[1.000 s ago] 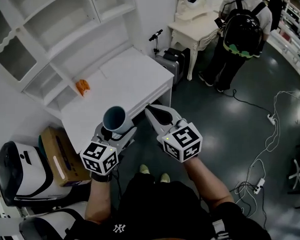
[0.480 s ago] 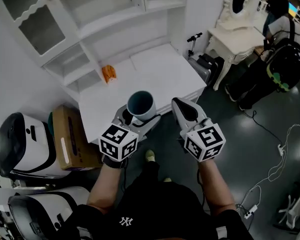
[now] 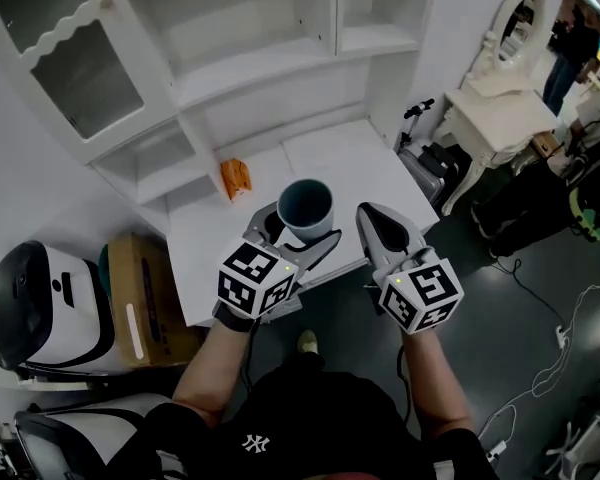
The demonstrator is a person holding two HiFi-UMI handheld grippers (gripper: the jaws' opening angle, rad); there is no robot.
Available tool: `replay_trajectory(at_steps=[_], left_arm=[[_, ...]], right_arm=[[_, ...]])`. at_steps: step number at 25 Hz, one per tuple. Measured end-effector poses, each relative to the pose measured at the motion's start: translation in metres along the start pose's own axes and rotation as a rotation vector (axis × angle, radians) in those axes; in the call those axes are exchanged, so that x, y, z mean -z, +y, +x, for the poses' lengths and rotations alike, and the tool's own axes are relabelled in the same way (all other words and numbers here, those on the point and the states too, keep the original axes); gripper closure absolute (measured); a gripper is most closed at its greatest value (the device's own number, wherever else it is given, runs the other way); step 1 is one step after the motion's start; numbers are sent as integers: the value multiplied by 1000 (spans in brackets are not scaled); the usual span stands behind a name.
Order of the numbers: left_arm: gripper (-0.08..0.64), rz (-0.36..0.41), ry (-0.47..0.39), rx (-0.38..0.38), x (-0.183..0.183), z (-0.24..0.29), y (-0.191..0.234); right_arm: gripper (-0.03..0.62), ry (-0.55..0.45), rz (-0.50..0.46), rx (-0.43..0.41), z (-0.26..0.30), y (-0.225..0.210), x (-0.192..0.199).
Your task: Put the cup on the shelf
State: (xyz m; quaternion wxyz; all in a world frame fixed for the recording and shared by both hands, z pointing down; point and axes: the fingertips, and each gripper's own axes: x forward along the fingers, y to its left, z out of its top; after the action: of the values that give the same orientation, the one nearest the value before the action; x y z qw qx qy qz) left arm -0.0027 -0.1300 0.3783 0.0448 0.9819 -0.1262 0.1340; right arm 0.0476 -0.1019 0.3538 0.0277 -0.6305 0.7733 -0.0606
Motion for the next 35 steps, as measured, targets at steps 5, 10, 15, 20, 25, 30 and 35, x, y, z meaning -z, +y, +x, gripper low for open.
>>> replay_trajectory(at_steps=[5, 10, 15, 20, 25, 30, 35], left_arm=[[198, 48, 3, -5, -27, 18, 51], [198, 30, -2, -19, -42, 37, 92], [198, 8, -11, -60, -59, 63, 134], [198, -4, -24, -128, -84, 88, 173], [198, -5, -41, -190, -118, 109, 213], [198, -6, -61, -255, -149, 127, 249], [198, -15, -65, -310, -166, 141, 280]], right_arm=[[581, -29, -20, -6, 53, -11, -20], [581, -38, -24, -5, 93, -31, -29], [581, -59, -20, -38, 135, -64, -44], [581, -71, -41, -122, 177, -84, -64], [581, -84, -58, -204, 210, -101, -82], [581, -91, -69, -263, 237, -116, -96], [581, -98, -85, -294, 261, -125, -104]])
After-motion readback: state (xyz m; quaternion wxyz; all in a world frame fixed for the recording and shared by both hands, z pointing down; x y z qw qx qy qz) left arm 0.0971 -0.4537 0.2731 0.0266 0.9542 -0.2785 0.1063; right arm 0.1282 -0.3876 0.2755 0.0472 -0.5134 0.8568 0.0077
